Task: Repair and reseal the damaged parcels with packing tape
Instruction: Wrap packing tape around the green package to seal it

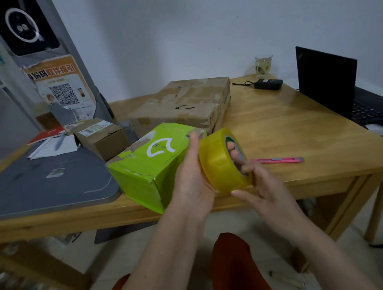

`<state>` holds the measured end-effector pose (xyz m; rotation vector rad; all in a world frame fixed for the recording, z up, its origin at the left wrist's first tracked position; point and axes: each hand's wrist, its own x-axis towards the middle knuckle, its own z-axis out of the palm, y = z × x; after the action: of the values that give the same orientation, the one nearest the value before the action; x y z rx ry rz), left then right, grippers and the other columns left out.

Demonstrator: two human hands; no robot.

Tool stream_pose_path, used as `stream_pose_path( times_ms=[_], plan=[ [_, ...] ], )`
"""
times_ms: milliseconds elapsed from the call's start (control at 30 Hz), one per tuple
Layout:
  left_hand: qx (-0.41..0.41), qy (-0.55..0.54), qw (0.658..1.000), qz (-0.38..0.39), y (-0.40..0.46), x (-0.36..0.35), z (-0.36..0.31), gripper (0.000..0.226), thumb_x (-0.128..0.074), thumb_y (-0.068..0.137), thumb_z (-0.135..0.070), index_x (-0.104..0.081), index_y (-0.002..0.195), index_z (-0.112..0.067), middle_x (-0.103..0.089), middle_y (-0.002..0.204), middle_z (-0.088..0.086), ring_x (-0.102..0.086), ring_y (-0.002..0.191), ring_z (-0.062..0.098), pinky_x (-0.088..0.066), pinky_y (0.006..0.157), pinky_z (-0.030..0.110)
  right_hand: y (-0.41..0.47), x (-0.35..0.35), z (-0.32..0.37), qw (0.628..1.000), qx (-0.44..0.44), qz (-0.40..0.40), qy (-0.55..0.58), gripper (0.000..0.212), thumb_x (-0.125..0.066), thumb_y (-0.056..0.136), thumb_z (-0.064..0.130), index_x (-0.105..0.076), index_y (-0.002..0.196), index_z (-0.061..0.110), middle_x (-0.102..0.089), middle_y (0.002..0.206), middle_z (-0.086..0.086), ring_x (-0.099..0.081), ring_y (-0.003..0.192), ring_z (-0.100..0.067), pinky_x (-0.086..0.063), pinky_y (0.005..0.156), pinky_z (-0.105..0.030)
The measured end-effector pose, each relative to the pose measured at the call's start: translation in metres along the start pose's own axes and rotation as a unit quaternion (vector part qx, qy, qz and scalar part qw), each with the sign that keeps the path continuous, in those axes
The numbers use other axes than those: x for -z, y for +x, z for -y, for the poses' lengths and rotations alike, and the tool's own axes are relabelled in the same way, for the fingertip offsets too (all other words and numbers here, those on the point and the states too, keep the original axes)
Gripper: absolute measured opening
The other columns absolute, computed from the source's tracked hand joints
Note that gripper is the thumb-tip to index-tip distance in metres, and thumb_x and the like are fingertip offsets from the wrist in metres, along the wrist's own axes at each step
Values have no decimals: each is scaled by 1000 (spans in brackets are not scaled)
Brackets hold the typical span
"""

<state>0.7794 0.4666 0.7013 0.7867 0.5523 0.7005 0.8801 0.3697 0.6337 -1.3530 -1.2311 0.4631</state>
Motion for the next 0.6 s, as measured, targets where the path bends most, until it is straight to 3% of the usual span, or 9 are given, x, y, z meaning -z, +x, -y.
stream_pose_path(
  times_ms=[33,100,200,267,333,433,533,600],
  plan=[
    [6,-4,1000,2,0,2,0,52,-51,94,-45,-70,95,4,-71,79,14,-68,61,19,-59,56,29,-2,-4,3,1000,-10,0,-10,34,-72,78,42,-53,98,23,-51,135,14,-44,130,-4,-42,103,-47],
    [1,34,999,-10,-2,6,5,43,-52,97,-34,-68,102,6,-71,79,14,-68,60,18,-59,58,28,-4,-9,15,999,-31,-24,-13,44,-63,76,56,-55,101,21,-53,130,17,-47,124,0,-43,100,-39],
    [-43,89,995,-13,-6,14,17,44,-56,95,-29,-62,118,8,-69,106,25,-69,98,36,-55,90,45,0,-15,36,992,-71,-101,31,53,-51,73,68,-59,100,23,-63,101,17,-58,96,0,-45,80,-25],
    [-80,111,990,21,-10,17,21,40,-61,92,-26,-63,118,5,-66,115,27,-63,110,39,-48,98,49,5,-20,45,986,-94,-138,11,53,-50,80,70,-60,96,21,-61,90,9,-57,84,-4,-42,73,-25],
    [-102,140,983,67,-12,20,25,42,-57,89,-26,-62,119,2,-67,117,24,-62,114,36,-46,104,49,10,-26,53,983,-102,-154,1,57,-48,83,66,-60,92,11,-60,88,-6,-56,81,-17,-42,70,-35],
    [-104,147,974,134,-17,25,28,42,-50,90,-19,-57,128,-3,-65,125,17,-59,121,30,-43,108,46,12,-31,61,972,-122,-188,71,58,-51,91,53,-59,100,-3,-62,100,-25,-59,95,-37,-47,82,-53],
    [-103,160,964,189,-22,31,26,45,-49,92,-7,-51,136,-5,-64,128,11,-59,122,22,-47,102,33,13,-34,63,959,-134,-220,120,45,-50,97,37,-61,101,-6,-65,102,-26,-60,98,-40,-48,86,-54],
    [-129,212,948,201,-25,34,26,46,-53,91,6,-50,136,-5,-67,122,7,-62,114,14,-49,96,25,11,-35,63,945,-148,-235,174,35,-50,97,32,-68,96,2,-70,95,-19,-67,93,-32,-53,83,-45]
  ],
)
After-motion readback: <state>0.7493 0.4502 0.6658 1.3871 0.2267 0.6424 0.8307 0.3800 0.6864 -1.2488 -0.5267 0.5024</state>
